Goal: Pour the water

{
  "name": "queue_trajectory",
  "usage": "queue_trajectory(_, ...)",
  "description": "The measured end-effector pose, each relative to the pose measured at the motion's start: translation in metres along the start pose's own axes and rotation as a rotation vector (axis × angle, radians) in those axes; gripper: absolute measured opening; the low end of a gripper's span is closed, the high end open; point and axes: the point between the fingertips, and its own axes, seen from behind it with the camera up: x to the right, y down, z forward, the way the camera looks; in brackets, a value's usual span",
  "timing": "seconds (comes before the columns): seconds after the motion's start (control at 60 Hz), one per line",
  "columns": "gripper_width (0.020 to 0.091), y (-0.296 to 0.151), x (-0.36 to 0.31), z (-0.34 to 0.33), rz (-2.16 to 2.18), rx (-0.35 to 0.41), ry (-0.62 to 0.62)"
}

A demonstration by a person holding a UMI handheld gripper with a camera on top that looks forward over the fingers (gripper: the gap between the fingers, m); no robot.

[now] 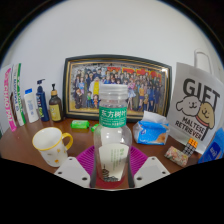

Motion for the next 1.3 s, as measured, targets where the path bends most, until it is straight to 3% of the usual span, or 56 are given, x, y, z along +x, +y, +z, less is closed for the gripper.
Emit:
queue_trajectory(0.183, 0.0459, 0.012, -0.001, 0.004, 0.030, 0.030, -0.008)
queue_trajectory(0.35, 0.0564, 0.019, 0.001, 0.001, 0.032, 0.003, 0.002)
queue_trajectory(0.383, 0.0631, 0.026, 0.000, 0.000, 0.033, -0.030, 0.003)
queue_trajectory(0.45, 0.0870, 0.034, -0.002, -0.005, 0.048, -0.080, 0.006)
queue_trajectory(0.5, 0.0828, 0.037, 0.001, -0.012, 0.063, -0.104, 0.028)
queue_trajectory(0.55, 0.0860, 0.040, 0.005, -0.023, 0.074, -0.132, 0.068)
queue_trajectory(0.8, 0.0858, 0.026, -0.027, -0.124, 0.081, -0.250, 0.174)
queue_trajectory(1.05, 0.0854, -0.003, -0.095, -0.236, 0.080, -0.262, 0.221)
queue_trajectory(1.3, 0.0853, -0.002, -0.143, -0.291, 0.109, -0.272, 0.226)
